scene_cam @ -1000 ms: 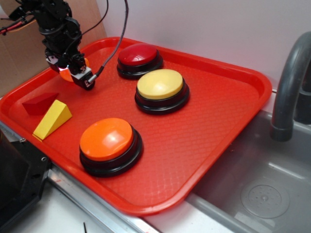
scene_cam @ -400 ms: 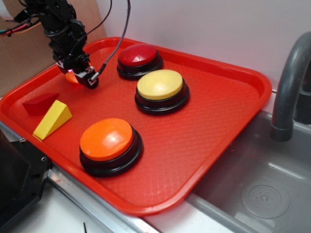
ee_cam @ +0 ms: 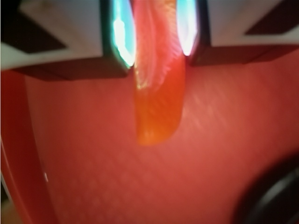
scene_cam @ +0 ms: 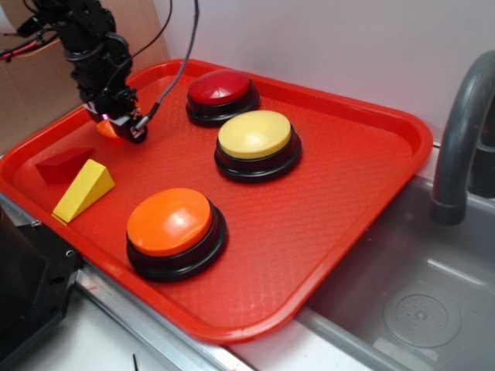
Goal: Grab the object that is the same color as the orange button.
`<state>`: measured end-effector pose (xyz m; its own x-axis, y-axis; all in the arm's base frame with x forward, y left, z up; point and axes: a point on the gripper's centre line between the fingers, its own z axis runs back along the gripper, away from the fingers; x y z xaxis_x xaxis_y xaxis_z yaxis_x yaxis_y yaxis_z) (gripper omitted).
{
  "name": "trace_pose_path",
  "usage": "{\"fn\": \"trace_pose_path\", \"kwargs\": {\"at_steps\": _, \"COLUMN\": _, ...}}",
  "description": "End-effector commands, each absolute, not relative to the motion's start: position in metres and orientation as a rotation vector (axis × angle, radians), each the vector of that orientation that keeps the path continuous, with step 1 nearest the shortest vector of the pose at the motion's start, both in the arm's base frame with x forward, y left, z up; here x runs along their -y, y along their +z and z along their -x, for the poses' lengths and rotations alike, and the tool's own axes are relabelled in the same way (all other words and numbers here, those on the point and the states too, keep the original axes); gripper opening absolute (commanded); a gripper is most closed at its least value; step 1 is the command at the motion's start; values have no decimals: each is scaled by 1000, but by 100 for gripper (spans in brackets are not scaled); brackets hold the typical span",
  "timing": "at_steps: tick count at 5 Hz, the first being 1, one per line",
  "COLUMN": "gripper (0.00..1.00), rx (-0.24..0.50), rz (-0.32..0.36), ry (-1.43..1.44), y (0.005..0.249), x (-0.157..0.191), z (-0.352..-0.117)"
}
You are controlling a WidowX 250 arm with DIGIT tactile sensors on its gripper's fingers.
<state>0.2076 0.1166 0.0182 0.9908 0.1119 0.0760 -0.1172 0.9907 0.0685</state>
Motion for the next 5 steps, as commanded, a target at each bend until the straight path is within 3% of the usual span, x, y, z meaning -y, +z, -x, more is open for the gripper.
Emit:
{"fn": "trace_pose_path", "kwargs": {"at_steps": 1, "gripper": 0, "rx": -17, "rz": 19, "ry": 222, "y": 104, "x": -93, "z": -187}}
{"fn": "trace_pose_path", "kwargs": {"at_steps": 2, "gripper": 0, "rx": -2, "rz": 1, "ry": 205, "y": 146, "x": -59, "z": -181}}
{"fn": "trace_pose_path", "kwargs": {"at_steps": 3, "gripper": 0, "rx": 50, "rz": -101, "ry": 201, "y": 177, "x": -26, "z": -177}}
{"fn": "trace_pose_path", "kwargs": {"at_steps": 5, "gripper": 0, "rx": 84, "rz": -57, "ry": 159, "y": 188, "x": -25, "z": -188}}
